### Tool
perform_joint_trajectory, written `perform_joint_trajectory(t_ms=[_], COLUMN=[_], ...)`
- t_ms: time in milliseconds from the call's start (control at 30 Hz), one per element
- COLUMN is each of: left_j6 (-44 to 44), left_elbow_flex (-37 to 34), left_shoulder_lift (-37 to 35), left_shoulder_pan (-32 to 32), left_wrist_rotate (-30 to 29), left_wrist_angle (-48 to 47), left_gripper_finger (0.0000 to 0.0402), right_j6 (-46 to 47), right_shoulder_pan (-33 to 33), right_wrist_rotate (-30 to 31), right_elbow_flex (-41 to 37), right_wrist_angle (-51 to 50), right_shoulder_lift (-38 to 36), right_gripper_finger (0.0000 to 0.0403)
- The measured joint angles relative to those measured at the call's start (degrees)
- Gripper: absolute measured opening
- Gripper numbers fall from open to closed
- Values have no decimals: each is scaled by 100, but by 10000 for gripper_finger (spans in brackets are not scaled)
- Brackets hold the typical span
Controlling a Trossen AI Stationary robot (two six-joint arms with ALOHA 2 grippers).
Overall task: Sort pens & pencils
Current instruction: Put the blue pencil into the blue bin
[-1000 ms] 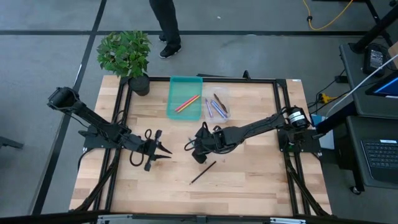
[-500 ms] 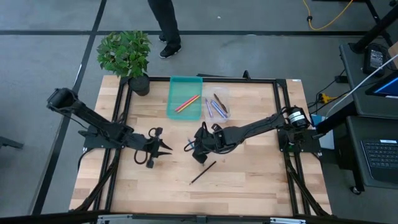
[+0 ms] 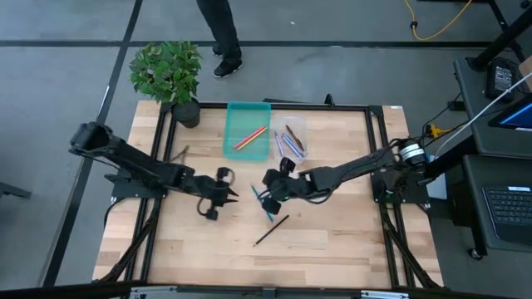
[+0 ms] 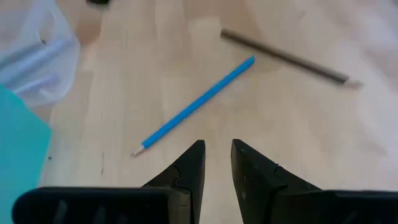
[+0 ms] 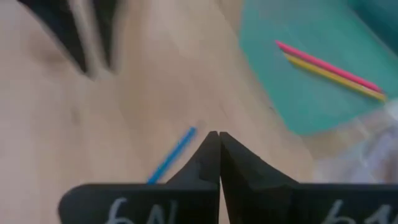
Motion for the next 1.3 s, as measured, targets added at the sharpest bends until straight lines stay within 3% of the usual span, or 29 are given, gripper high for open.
perform_joint_trajectory(t_ms=[300, 533, 833, 1067, 1167, 1300], left_j6=[331, 970, 2168, 2772, 3038, 3464], left_elbow_flex=[1510, 2850, 4361, 5039, 5091, 5104], left_shoulder_lift=[1566, 2419, 3840, 4364, 4392, 4392], left_shoulder_pan=[321, 476, 470, 478, 494, 573], left_wrist_rotate=[190, 277, 1, -367, -243, 457], left_wrist_angle=[-901, -2192, -3703, -4452, -4487, -4508], left_gripper_finger=[76, 94, 101, 98, 99, 96], right_j6=[-696, -1039, -1047, -1044, -1043, -1042], right_shoulder_pan=[52, 159, 314, 466, 555, 690], right_wrist_rotate=[-122, -519, -584, -585, -585, -585], right_elbow_flex=[-2581, -3957, -4552, -4601, -4601, -4601], right_wrist_angle=[3310, 4804, 5070, 5055, 5038, 5037], right_shoulder_lift=[-1384, -2144, -2319, -2318, -2318, -2318], right_gripper_finger=[8, 7, 14, 7, 8, 16])
